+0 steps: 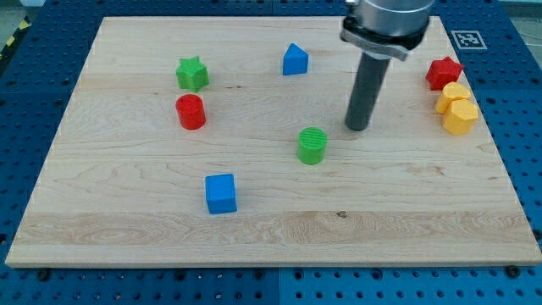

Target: Move the green circle a bit right

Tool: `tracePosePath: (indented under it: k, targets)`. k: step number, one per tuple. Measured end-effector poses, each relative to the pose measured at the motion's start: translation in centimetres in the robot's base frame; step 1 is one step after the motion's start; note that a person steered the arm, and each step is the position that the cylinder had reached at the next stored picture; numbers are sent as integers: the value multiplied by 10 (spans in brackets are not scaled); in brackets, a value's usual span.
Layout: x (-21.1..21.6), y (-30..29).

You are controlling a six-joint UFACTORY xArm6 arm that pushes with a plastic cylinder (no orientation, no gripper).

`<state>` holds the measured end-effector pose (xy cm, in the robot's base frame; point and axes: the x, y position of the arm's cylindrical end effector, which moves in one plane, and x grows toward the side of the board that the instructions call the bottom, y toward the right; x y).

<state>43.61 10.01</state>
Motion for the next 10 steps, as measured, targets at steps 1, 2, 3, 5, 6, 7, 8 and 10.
tracePosePath:
  k: [1, 2, 3, 5, 6, 7, 8, 10]
  targets:
    - [0, -33]
    - [4, -71]
    - [13, -102]
    - [60, -88]
    - [67, -82]
    - [68, -79]
    - [59, -69]
    - [56, -76]
